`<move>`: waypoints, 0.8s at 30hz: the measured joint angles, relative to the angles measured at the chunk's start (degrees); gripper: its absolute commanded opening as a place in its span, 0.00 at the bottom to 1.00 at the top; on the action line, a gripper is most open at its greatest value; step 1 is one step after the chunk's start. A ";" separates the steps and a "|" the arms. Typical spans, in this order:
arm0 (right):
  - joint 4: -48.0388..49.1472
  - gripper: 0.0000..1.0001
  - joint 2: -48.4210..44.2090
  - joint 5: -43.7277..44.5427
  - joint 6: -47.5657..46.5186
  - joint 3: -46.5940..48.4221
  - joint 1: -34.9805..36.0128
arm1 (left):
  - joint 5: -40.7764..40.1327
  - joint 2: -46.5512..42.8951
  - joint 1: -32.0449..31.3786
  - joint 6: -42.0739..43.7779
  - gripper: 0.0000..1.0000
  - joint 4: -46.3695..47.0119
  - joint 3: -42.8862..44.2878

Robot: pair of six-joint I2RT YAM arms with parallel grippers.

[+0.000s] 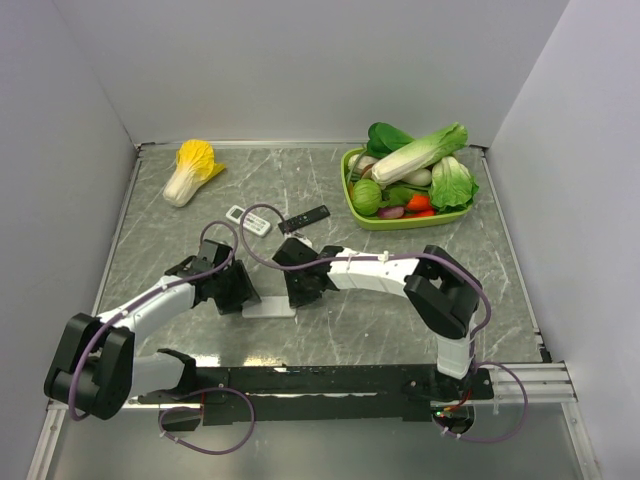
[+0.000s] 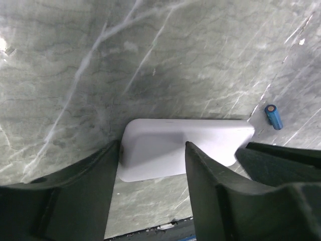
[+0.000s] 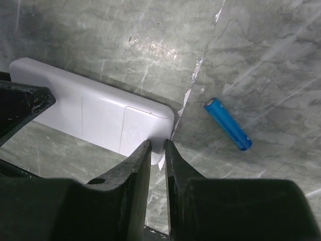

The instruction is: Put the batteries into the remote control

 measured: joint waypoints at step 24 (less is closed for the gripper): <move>-6.49 1.00 -51.01 22.25 -13.00 -11.28 -18.40 | -19.26 -18.32 6.93 0.22 0.97 -11.91 19.63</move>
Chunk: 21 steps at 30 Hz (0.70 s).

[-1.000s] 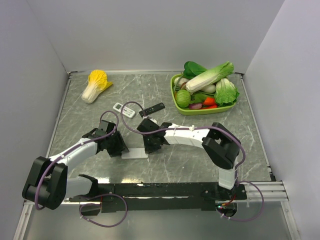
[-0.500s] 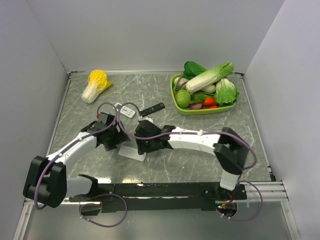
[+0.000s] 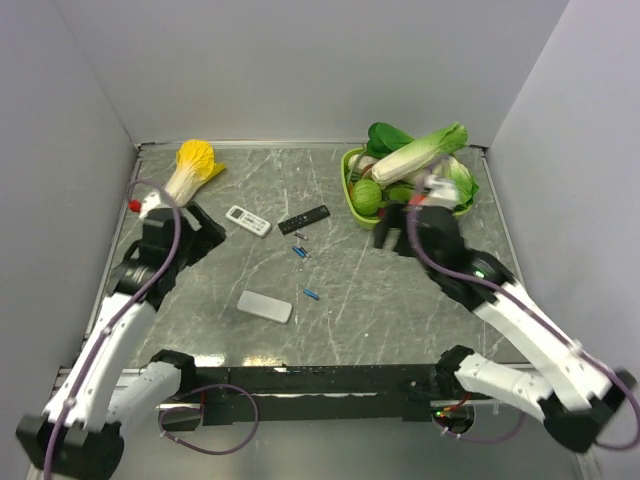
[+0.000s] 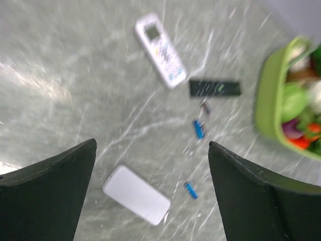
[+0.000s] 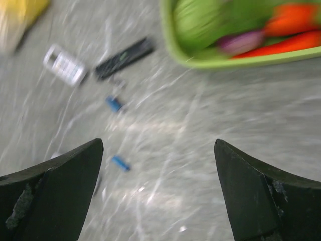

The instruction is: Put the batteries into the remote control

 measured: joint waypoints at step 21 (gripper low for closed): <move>-2.14 1.00 -40.33 21.66 -13.03 -13.16 -4.74 | -27.50 -40.26 0.02 -1.07 0.97 -10.80 5.22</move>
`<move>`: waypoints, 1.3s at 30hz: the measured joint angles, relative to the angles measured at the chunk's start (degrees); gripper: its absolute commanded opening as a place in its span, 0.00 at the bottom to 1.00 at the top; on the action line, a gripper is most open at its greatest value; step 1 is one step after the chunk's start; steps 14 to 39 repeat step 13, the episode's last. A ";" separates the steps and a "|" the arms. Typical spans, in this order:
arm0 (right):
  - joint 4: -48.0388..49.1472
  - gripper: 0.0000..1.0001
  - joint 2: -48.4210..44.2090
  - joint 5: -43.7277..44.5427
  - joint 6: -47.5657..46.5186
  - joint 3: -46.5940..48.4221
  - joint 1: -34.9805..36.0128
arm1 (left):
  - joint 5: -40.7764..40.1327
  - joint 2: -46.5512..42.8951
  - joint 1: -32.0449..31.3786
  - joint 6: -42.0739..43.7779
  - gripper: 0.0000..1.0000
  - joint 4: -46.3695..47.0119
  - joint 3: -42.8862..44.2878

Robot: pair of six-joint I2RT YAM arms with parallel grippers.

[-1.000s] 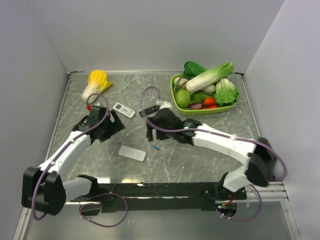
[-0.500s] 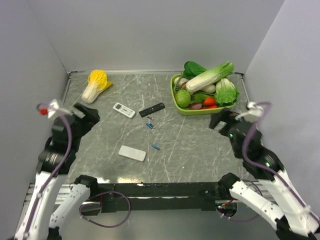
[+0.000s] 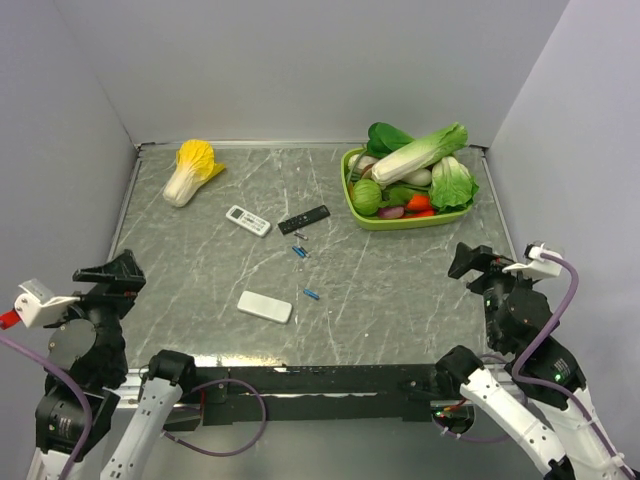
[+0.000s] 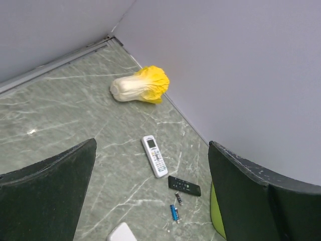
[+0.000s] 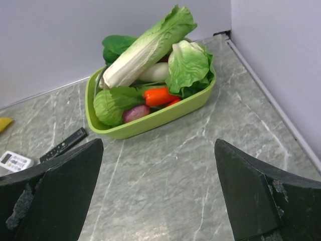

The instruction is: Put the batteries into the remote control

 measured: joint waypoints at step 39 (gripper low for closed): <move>3.13 1.00 -1.75 -0.55 -3.32 -3.02 0.00 | -2.21 -1.46 0.00 -0.13 0.97 -3.65 0.00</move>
